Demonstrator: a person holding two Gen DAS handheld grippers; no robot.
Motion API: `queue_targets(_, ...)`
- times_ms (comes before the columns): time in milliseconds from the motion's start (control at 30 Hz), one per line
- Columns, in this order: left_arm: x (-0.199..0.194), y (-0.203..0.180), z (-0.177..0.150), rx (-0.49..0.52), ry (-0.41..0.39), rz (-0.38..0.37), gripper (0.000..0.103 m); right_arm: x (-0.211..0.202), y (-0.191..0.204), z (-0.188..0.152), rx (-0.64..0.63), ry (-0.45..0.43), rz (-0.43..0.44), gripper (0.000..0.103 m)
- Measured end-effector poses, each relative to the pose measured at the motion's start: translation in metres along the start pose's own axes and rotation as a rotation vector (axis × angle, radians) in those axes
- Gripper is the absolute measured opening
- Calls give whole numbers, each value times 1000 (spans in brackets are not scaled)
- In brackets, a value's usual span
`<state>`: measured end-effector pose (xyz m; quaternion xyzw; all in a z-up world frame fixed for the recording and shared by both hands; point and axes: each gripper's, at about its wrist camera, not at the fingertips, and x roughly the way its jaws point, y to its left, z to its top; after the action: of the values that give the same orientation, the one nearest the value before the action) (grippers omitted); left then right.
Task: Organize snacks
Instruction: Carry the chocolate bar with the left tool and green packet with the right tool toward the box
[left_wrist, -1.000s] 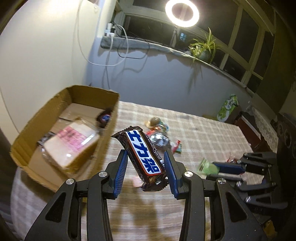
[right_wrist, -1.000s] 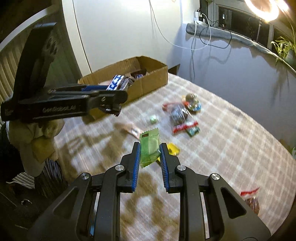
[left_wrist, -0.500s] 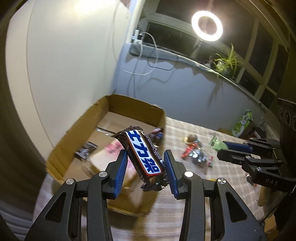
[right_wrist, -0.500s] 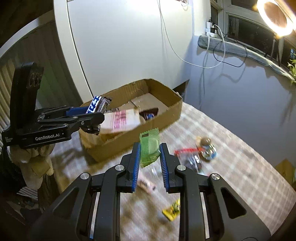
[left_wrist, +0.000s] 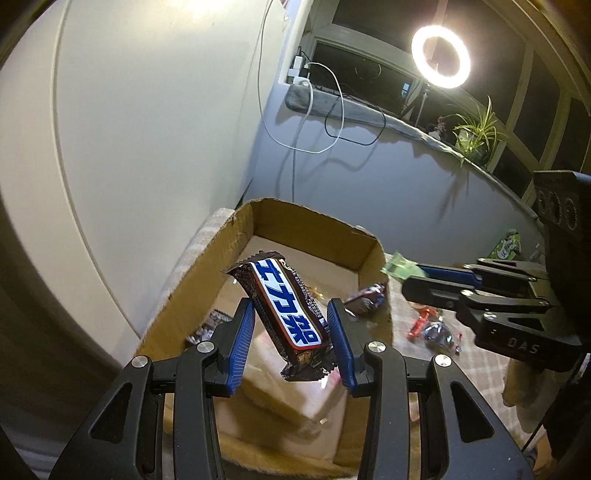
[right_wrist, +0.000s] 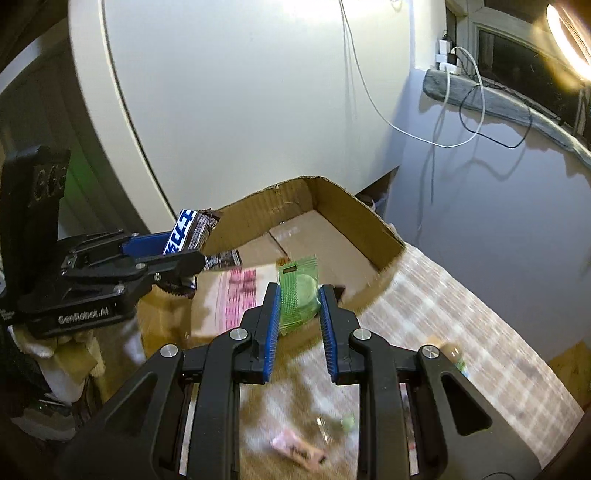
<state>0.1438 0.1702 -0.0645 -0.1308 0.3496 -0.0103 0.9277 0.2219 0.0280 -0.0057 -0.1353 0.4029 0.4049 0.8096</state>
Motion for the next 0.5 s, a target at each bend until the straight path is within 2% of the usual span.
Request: queue_targets(500,26,8,16,-3,25,6,39,55,-13,27,9,43,13,22)
